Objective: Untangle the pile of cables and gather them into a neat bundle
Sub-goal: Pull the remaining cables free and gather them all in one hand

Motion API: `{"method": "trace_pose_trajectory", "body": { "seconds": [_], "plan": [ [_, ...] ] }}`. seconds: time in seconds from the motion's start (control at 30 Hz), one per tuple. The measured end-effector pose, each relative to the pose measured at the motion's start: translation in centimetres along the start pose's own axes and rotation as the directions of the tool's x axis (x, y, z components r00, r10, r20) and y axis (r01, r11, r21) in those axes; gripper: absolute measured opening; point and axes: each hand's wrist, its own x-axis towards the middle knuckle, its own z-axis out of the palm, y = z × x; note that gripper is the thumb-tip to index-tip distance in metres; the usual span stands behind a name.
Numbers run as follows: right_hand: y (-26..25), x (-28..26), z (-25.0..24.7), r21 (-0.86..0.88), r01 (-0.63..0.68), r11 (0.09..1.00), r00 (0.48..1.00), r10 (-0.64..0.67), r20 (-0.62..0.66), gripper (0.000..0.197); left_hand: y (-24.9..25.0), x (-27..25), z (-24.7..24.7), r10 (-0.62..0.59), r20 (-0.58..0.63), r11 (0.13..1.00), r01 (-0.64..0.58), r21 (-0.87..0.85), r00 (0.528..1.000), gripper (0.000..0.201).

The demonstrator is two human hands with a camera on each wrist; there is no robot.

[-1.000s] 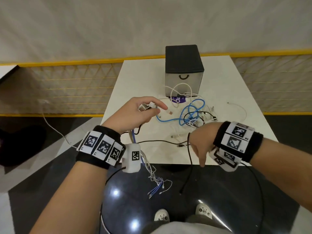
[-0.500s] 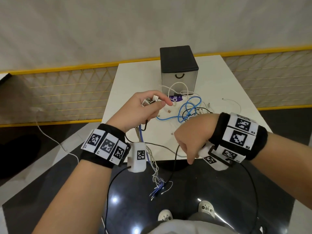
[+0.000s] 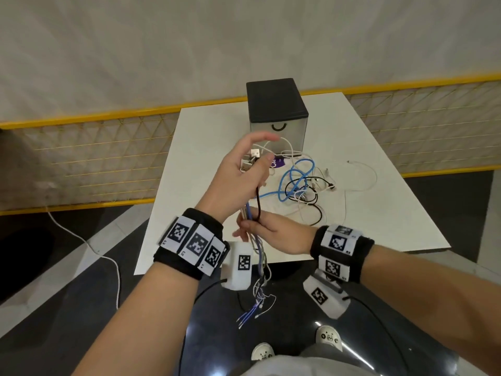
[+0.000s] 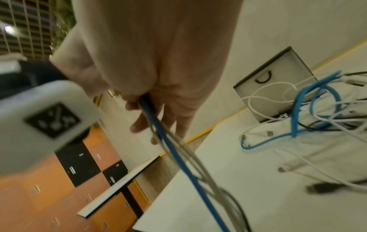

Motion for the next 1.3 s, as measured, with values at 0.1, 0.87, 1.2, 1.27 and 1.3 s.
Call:
{"method": "trace_pose_trajectory", "body": {
  "seconds": [0.1,0.87,1.2,1.27,1.3],
  "plan": [
    [1.4,-0.2,0.0,-0.063,0.007,0.998,0.999,-0.009,-0.035,0.024,-1.0,0.2,0.0,-0.006,-0.093,1.000,0.004,-0.015,0.996,0.010],
    [2.5,2.0,-1.6,0.503,-0.063,0.862,0.988,0.127,-0.093,0.033,-5.5,1.5,2.3,-0.197,-0.196,0.909,0.105,-0.402,0.961,0.025],
    [4.0,1.7,-4.4,0.244,-0.137,0.960,0.983,0.162,-0.084,0.018,-5.9,3.2,2.2,-0.336,-0.343,0.877,0.158,-0.454,0.877,0.039],
    [6.6,1.7,-5.3,-0.051,-0.243,0.969,0.953,0.229,-0.197,0.020,-5.9,3.4,1.6,-0.332,-0.362,0.872,0.137,-0.469,0.871,0.045],
    [8.1,1.6,-5.6,-0.220,-0.308,0.926,0.939,0.259,-0.227,0.020,-5.9,3.4,1.4,-0.330,-0.362,0.871,0.133,-0.473,0.872,0.047]
  ]
}}
